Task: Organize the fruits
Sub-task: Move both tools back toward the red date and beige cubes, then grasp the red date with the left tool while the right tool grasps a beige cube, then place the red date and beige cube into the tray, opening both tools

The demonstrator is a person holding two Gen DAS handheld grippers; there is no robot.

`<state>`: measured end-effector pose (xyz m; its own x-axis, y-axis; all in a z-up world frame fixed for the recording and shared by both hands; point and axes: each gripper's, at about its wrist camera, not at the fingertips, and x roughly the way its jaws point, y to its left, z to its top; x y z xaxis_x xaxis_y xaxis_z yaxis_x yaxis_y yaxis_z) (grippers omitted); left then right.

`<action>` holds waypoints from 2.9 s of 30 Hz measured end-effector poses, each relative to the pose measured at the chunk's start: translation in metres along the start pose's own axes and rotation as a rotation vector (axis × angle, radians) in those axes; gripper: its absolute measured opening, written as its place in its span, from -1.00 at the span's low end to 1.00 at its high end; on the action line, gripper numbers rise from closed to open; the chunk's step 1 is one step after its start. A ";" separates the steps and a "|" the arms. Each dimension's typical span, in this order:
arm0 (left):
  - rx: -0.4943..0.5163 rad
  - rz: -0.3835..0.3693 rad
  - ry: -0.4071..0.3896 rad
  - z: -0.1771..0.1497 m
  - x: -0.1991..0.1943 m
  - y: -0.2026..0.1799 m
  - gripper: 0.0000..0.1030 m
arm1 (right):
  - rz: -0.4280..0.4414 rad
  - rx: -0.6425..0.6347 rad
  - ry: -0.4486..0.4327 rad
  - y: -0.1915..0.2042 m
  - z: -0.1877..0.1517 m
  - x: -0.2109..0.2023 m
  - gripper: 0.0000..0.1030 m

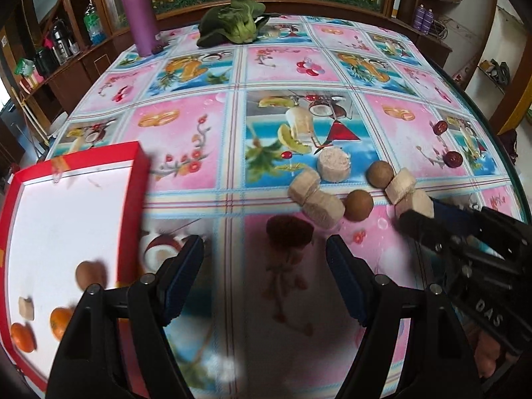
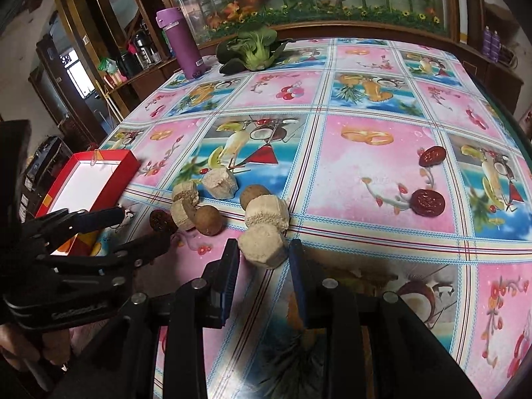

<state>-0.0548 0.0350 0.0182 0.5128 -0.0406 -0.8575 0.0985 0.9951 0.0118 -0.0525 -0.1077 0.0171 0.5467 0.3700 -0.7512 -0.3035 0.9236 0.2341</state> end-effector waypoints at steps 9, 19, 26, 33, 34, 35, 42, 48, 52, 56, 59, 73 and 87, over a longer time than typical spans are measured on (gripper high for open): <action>0.016 -0.033 -0.014 0.006 0.010 -0.003 0.15 | 0.011 0.009 -0.002 -0.002 0.000 0.000 -0.42; 0.025 -0.057 -0.036 0.002 0.005 -0.006 -0.37 | 0.017 0.013 -0.009 -0.001 -0.001 0.000 -0.44; 0.016 -0.076 -0.035 -0.004 -0.002 -0.008 -0.37 | 0.032 0.017 -0.024 -0.001 -0.002 -0.004 -0.44; 0.040 -0.097 -0.083 -0.014 -0.032 -0.019 -0.37 | 0.054 0.026 -0.090 0.001 -0.001 -0.015 -0.44; 0.040 -0.100 -0.095 -0.016 -0.038 -0.018 -0.37 | 0.069 0.033 -0.096 0.002 -0.002 -0.017 -0.44; 0.038 -0.104 -0.107 -0.017 -0.043 -0.017 -0.37 | 0.086 0.034 -0.098 0.004 -0.002 -0.018 -0.44; -0.058 -0.068 -0.208 -0.030 -0.092 0.040 -0.36 | 0.183 -0.043 -0.078 0.066 0.007 -0.018 -0.44; -0.215 0.062 -0.245 -0.049 -0.112 0.131 -0.36 | 0.258 -0.144 -0.043 0.141 0.032 0.004 -0.45; -0.316 0.151 -0.219 -0.057 -0.105 0.185 -0.36 | 0.292 -0.175 0.010 0.191 0.045 0.035 -0.45; -0.393 0.206 -0.176 -0.057 -0.087 0.221 -0.36 | 0.295 -0.203 0.047 0.229 0.049 0.060 -0.45; -0.448 0.229 -0.126 -0.054 -0.069 0.238 -0.36 | 0.265 -0.220 0.073 0.252 0.052 0.080 -0.45; -0.518 0.290 -0.056 -0.054 -0.051 0.259 0.00 | 0.219 -0.242 0.156 0.270 0.056 0.105 -0.36; -0.289 0.179 -0.206 -0.049 -0.103 0.156 0.46 | 0.189 -0.146 -0.046 0.163 0.040 0.005 -0.16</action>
<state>-0.1345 0.1986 0.0833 0.6636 0.1478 -0.7333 -0.2370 0.9713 -0.0186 -0.0679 0.0487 0.0757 0.5030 0.5424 -0.6729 -0.5115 0.8144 0.2741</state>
